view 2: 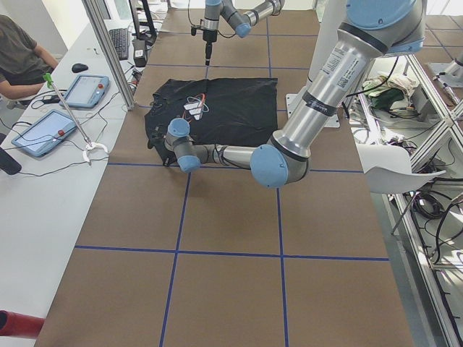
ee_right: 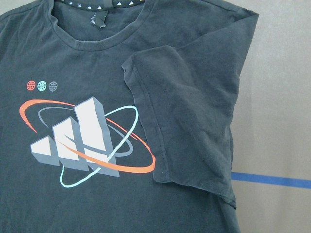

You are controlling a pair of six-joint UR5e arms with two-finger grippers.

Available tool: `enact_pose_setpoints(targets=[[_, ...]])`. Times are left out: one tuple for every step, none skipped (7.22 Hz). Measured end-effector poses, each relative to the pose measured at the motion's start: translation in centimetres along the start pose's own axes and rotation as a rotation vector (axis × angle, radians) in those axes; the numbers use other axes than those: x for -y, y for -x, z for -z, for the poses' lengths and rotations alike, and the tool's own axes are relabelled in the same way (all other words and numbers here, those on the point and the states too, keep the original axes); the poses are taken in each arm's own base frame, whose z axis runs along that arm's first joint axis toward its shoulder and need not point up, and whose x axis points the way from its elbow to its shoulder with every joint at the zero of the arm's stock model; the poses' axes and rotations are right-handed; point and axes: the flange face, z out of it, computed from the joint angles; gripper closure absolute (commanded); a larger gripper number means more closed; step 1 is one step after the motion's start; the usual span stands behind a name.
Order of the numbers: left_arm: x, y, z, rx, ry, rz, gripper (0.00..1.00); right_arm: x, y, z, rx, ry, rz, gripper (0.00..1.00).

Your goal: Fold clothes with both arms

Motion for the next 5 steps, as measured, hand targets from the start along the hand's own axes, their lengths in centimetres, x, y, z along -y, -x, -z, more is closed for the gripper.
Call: enact_pose_setpoints(targets=[[0.1, 0.0, 0.1, -0.001, -0.001, 0.003, 1.0, 0.0, 0.0, 0.0, 0.0, 0.0, 0.0, 0.0], [0.2, -0.2, 0.2, -0.006, -0.002, 0.012, 1.0, 0.0, 0.0, 0.0, -0.001, -0.001, 0.0, 0.0], [0.5, -0.8, 0.7, -0.017, -0.007, 0.023, 1.0, 0.0, -0.1, 0.0, -0.001, -0.001, -0.001, 0.0], [0.9, -1.9, 1.6, -0.041, -0.007, 0.034, 1.0, 0.0, -0.1, 0.0, -0.001, -0.001, -0.002, 0.0], [1.2, -3.4, 2.5, -0.073, 0.001, 0.062, 1.0, 0.0, -0.2, 0.0, -0.002, 0.0, -0.003, 0.0]])
